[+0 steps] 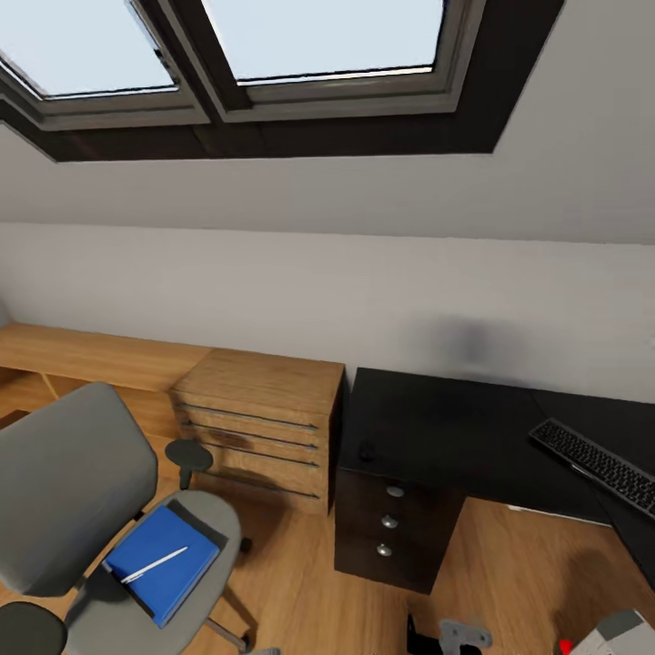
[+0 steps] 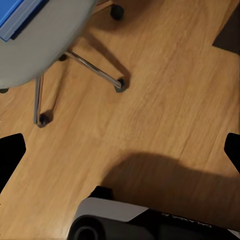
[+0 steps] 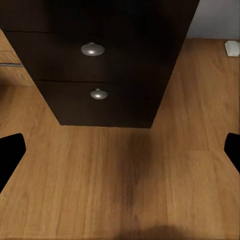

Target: In the bedroom, organize the workspace by keeping the computer under the desk, ensuring the monitor is on the desk, placing the keyboard on the desk next to the monitor, placing the mouse on the desk next to the keyboard, moving the folder from the swivel chair onto the desk next to the mouse, stacking the notebook on top of the folder with the pen on top of the notebook, and positioning the swivel chair next to the desk.

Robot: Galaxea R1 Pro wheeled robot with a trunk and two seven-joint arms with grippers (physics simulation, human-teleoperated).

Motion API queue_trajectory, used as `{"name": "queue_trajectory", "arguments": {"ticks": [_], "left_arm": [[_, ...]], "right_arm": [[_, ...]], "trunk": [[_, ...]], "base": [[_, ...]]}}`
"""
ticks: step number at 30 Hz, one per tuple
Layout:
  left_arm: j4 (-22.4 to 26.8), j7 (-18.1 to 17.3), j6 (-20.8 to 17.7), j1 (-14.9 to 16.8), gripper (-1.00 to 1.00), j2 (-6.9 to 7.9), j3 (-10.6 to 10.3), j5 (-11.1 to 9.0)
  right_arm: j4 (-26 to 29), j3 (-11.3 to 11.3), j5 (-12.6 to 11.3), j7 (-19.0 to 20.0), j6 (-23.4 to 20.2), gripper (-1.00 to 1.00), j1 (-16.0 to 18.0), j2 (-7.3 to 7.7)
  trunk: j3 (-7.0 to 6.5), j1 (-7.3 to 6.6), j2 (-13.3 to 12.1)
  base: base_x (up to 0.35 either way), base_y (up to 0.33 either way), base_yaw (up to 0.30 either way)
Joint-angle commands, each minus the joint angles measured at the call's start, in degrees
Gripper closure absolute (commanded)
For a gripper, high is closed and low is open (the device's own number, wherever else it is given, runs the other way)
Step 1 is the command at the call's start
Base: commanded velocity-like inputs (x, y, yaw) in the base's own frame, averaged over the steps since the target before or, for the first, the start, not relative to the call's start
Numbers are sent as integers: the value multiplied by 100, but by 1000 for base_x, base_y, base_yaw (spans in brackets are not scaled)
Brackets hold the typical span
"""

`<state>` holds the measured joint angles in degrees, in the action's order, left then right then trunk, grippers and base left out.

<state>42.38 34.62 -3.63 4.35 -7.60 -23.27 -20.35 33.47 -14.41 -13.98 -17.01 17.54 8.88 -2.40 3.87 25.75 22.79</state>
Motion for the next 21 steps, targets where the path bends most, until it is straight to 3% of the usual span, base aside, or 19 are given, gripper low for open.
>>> {"name": "queue_trajectory", "arguments": {"ticks": [1,7,14,21], "left_arm": [[-12,44,-31,5,-100,4,-25,-17],[-149,44,-2,5,-100,-1,-34,-14],[-401,37,522,5,-100,-7,-36,-15],[-522,36,661,5,-100,-21,-54,61]], "right_arm": [[-37,-47,-54,-35,64,-100,8,-8],[-131,-50,-3,-38,158,-100,8,-48],[-170,-45,22,-39,291,-100,8,-53],[-182,-44,18,-31,405,-100,8,-53]], "trunk": [[13,4,13],[14,4,13],[15,4,13],[15,4,13]], "base": [[0,0,-88],[0,-1,-39],[60,-182,-23],[31,-128,-235]]}}
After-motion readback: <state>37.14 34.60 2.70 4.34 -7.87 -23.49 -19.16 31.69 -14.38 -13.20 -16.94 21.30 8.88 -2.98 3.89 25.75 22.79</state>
